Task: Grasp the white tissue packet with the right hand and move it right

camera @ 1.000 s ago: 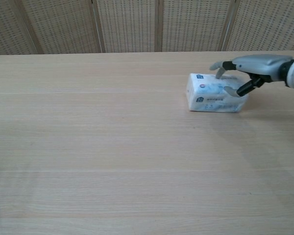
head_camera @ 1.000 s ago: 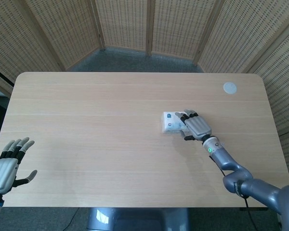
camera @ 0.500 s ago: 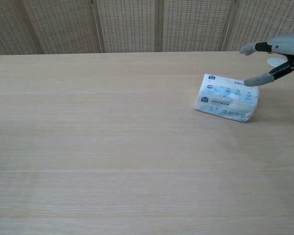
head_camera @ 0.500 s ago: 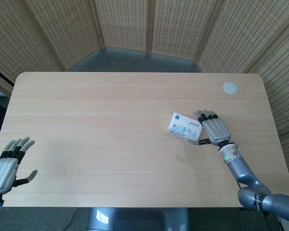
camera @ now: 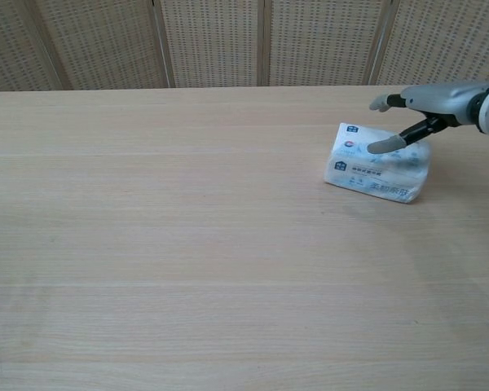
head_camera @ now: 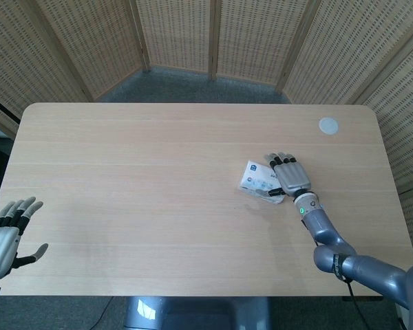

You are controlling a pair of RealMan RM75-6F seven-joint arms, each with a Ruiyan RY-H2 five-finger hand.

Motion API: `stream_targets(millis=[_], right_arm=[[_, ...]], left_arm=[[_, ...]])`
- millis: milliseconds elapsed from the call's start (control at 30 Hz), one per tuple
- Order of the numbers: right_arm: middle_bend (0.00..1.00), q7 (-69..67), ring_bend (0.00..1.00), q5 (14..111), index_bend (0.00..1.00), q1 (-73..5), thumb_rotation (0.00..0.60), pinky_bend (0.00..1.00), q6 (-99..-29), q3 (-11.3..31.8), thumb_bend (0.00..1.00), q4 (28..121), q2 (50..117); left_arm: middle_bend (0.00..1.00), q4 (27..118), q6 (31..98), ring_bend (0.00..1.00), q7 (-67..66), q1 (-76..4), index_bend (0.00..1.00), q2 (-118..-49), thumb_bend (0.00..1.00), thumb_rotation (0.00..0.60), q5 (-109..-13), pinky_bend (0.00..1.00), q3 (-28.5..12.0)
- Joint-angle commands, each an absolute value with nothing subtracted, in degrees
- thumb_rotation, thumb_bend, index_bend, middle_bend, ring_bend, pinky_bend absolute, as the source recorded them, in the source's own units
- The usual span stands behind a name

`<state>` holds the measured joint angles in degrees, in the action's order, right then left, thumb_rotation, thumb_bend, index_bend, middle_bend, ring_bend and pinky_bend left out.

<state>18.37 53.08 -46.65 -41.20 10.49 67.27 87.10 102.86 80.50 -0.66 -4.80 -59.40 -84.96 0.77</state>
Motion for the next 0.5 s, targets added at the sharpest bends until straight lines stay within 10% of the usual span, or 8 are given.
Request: stream_targets(millis=[33, 300, 400, 500], right_arm=[[0.00, 16.8, 0.00, 52.2, 0.00, -48.0, 0.222, 0.00, -38.3, 10.6, 0.00, 62.4, 90.3], [0.00, 14.9, 0.00, 49.2, 0.00, -50.2, 0.232, 0.00, -32.1, 10.9, 0.00, 51.0, 96.4], [0.01, 13.5, 0.00, 47.9, 0.00, -50.2, 0.370, 0.06, -31.7, 11.8, 0.00, 47.5, 98.7], [0.27, 10.7, 0.13, 48.7, 0.02, -49.8, 0.565, 0.36, -32.4, 12.9, 0.07, 45.8, 100.1]], left_arm=[[0.00, 102.8, 80.6, 0.00, -0.6, -4.7, 0.12, -59.4, 0.32, 0.600, -84.9, 0.00, 0.8], [0.00, 103.0, 81.7, 0.00, -0.4, -4.2, 0.12, -59.2, 0.32, 0.600, -85.4, 0.00, 0.9], [0.00, 103.1, 82.0, 0.00, -0.1, -3.8, 0.12, -59.1, 0.32, 0.600, -85.5, 0.00, 1.1], [0.00, 103.1, 82.3, 0.00, 0.3, -3.6, 0.12, -58.9, 0.32, 0.600, -85.7, 0.00, 1.2]])
